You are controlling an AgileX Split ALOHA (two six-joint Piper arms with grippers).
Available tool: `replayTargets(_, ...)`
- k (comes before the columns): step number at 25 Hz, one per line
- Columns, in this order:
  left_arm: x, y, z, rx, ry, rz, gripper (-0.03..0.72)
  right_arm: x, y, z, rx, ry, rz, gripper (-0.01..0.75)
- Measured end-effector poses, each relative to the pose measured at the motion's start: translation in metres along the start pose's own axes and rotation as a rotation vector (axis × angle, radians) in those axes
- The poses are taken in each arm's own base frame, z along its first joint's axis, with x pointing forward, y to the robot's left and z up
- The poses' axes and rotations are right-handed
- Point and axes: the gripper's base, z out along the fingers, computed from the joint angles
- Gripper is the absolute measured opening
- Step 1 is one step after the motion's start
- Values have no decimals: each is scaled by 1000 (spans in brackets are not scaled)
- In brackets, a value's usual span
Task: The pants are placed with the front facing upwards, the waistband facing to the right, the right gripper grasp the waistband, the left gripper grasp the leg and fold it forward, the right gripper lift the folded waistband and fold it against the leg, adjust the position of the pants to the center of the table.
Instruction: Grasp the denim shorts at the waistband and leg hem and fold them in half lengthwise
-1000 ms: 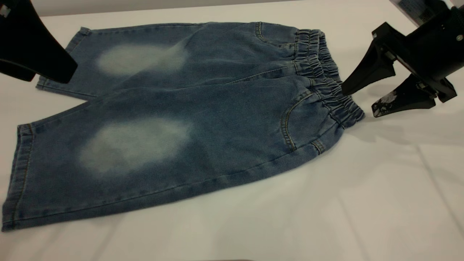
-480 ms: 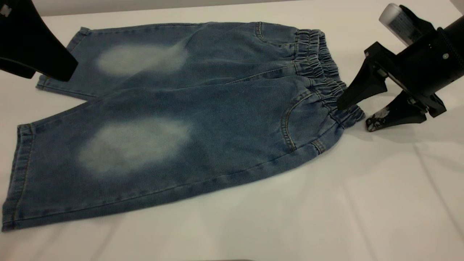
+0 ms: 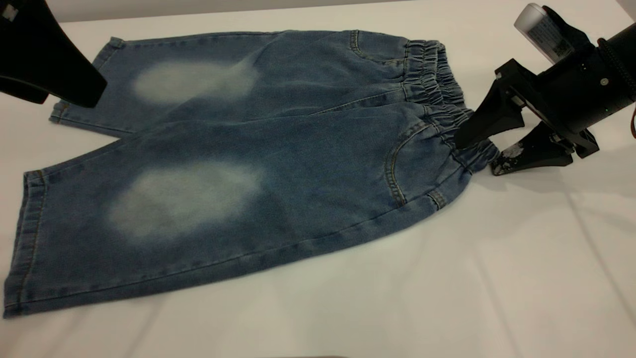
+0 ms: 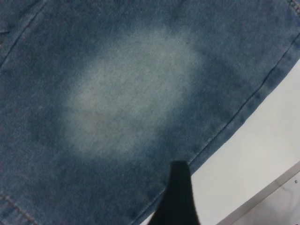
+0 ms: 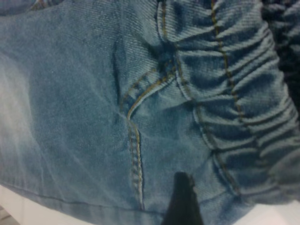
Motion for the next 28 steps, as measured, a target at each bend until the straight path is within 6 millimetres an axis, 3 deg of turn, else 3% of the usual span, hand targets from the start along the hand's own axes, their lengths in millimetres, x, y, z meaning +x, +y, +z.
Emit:
replayTargets(10,0,0,0,0,0,0,586,-2,13,1,-163,-34,-110,487)
replayTargets(25,0,1,0,-7,2,5,586,-3,-2,4,-28,-46,-45,436)
replayTargets(28,2,4,0,-38,23,18,586,-3,-3,5,-16,-54,-40,395)
